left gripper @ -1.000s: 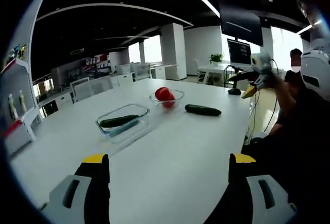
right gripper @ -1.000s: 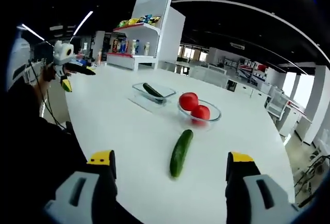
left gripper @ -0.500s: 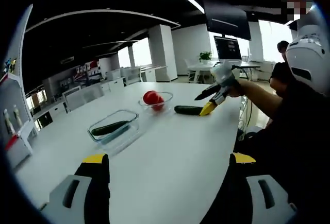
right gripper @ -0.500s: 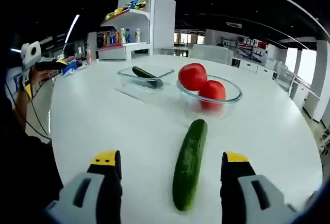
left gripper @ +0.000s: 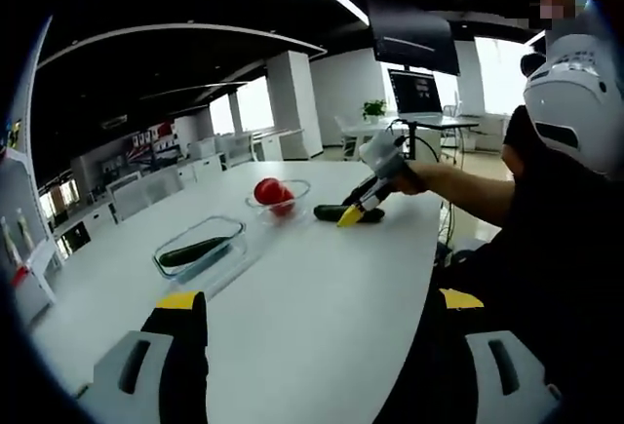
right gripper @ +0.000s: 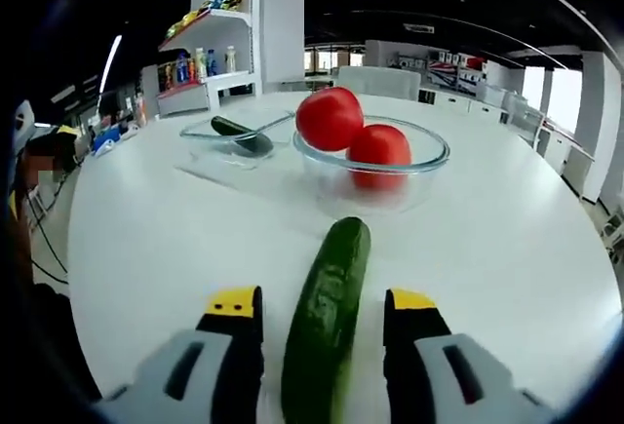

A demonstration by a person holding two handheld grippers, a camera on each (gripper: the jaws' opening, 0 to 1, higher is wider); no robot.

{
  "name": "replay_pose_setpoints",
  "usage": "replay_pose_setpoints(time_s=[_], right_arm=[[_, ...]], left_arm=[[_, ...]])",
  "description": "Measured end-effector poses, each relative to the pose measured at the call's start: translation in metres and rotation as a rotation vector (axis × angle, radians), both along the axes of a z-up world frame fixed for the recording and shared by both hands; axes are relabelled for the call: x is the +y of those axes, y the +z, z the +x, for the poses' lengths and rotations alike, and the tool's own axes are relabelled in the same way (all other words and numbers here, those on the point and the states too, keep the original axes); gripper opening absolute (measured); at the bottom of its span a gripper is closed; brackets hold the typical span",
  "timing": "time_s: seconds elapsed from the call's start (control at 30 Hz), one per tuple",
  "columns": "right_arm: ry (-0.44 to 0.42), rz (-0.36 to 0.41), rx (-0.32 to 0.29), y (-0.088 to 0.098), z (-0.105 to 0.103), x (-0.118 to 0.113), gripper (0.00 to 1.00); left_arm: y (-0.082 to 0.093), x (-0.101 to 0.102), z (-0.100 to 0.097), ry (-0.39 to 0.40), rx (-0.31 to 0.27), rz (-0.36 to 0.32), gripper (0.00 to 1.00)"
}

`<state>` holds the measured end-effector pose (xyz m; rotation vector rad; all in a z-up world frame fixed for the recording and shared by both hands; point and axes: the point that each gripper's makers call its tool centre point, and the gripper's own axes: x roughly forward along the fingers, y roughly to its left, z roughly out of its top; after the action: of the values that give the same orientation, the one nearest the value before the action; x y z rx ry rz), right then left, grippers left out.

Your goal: Sort the scattered tomatoes and cucumbers on the table and place them into their respective storage containers

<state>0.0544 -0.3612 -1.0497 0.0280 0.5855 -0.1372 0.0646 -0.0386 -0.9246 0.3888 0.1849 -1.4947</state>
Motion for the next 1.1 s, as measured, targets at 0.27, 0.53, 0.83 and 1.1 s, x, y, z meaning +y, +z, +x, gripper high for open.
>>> replay_pose_setpoints(time_s=[0.27, 0.53, 0.83, 1.1], right_arm=[[-0.034, -0.018, -0.011, -0.004, 0.002, 0.002, 0.27], [0.019, -0.133, 0.012, 0.000, 0.003, 0.005, 0.25], [-0.029, -0.094, 0.021, 0.001, -0.001, 0.005, 0.23], [-0.021, -0.078, -0.012, 0.019, 0.000, 0.012, 0.22]], left_arm=[[-0.001, 0.001, 0.001, 0.004, 0.006, -0.008, 0.95], [0.000, -0.001, -0.004, -0.017, 0.018, -0.032, 0.95], [-0.003, 0.000, -0.006, -0.027, 0.026, -0.026, 0.95], [-0.004, -0.006, -0.007, -0.035, 0.036, -0.032, 0.95]])
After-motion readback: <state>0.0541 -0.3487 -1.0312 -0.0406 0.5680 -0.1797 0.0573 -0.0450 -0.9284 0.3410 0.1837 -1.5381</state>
